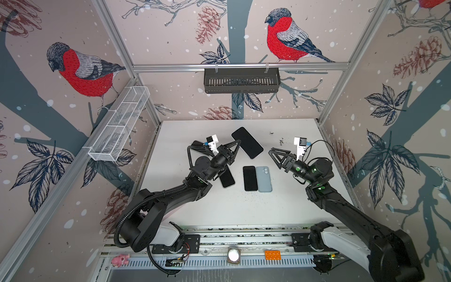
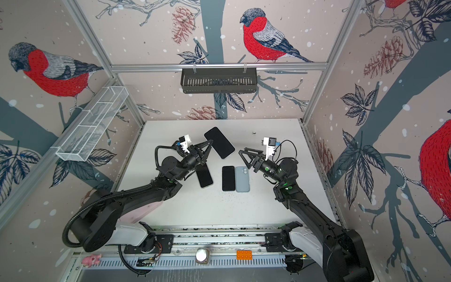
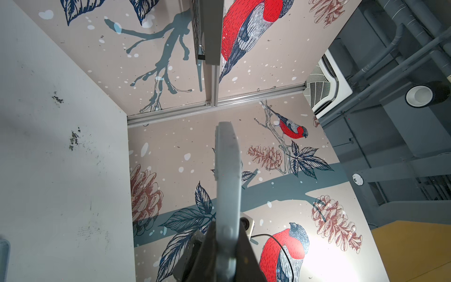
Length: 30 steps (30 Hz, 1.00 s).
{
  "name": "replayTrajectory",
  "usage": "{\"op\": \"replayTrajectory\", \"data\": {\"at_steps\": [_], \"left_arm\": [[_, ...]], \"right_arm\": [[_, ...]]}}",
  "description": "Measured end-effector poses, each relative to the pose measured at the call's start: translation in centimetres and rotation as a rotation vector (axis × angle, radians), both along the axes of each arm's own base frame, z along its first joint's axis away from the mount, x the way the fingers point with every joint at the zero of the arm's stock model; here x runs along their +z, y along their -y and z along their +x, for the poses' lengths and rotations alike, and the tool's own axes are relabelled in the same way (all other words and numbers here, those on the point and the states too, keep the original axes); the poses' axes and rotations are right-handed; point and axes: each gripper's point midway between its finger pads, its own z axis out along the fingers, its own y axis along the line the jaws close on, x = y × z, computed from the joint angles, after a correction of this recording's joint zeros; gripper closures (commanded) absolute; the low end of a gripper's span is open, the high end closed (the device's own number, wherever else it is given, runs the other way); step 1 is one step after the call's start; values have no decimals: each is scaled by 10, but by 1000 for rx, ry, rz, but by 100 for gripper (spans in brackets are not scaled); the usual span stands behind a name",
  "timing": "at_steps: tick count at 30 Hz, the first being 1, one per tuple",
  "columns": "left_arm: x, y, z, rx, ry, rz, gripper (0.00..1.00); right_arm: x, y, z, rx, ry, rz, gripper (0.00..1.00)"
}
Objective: Take the phone out of the phone case
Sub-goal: Remove the phone case from the phone.
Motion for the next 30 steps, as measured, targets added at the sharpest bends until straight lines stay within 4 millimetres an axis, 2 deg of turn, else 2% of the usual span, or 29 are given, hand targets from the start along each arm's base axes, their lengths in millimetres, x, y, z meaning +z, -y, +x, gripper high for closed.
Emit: {"op": "replayTrajectory", "data": {"at_steps": [5,9,14,21,30], "left_arm": [[-1,2,-2,-12,7,8,100],[-2,3,-2,-15,5,10,100],[-2,2,-2,-16,8,9,100],[2,1,-4,-16,25,-4,100],[1,2,-3,-16,25,-4,100]], "right_arm": [[11,-13,-10,84,-6,34,25],[9,-22,-9,120,-36,35,30],[2,-25,-2,125,-80,39,35],[5,-26,0,134,-76,63,51],[10,-27,0,149,-80,95,58]]}}
